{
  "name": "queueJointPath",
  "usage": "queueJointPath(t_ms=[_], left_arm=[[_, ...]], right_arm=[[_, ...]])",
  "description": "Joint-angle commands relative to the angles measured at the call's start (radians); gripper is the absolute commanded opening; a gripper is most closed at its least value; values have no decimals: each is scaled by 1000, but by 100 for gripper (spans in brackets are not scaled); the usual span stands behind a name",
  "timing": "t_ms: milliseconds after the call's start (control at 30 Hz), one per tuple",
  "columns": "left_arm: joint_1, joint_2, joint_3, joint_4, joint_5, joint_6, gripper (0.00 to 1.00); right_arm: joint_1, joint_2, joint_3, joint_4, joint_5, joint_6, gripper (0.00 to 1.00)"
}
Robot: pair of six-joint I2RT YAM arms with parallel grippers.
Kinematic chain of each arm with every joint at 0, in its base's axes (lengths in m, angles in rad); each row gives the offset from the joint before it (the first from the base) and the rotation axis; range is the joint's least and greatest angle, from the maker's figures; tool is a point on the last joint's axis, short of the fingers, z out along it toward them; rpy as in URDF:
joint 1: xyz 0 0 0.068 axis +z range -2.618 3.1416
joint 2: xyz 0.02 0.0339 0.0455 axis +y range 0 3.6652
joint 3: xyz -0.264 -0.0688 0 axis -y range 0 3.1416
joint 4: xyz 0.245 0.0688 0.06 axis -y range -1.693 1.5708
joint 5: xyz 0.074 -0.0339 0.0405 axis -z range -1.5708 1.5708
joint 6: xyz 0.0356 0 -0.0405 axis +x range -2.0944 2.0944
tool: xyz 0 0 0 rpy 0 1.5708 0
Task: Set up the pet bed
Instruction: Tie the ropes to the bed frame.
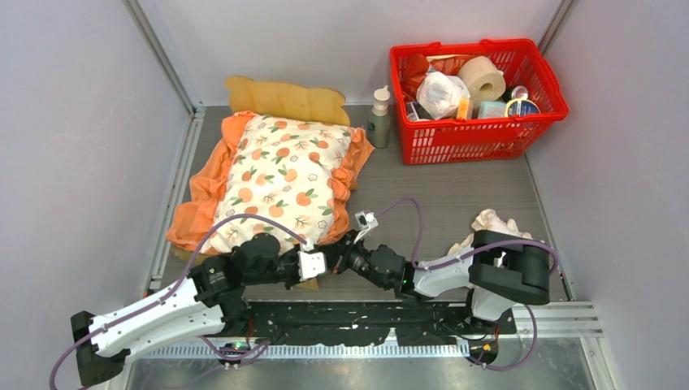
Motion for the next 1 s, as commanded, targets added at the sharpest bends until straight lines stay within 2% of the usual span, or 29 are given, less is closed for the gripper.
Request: queueJointPath(t_ms=[0,200,333,667,967], left_arm=[[-1,-24,26,103,49,25,0],[-1,-23,27,105,40,26,0],[-1,-17,26,107,37,28,0],[-1,-22,24,106,41,24,0],[-2,-21,23,105,39,29,0]], right_arm=[[-7,-11,8,92,37,9,5],[-24,-95,-19,-91,137,-104,5],[-24,-74,-54,37,75,-90,5],[-24,-11,-46,119,9,2,5],[-1,-3,-50,110,-1,78,5]])
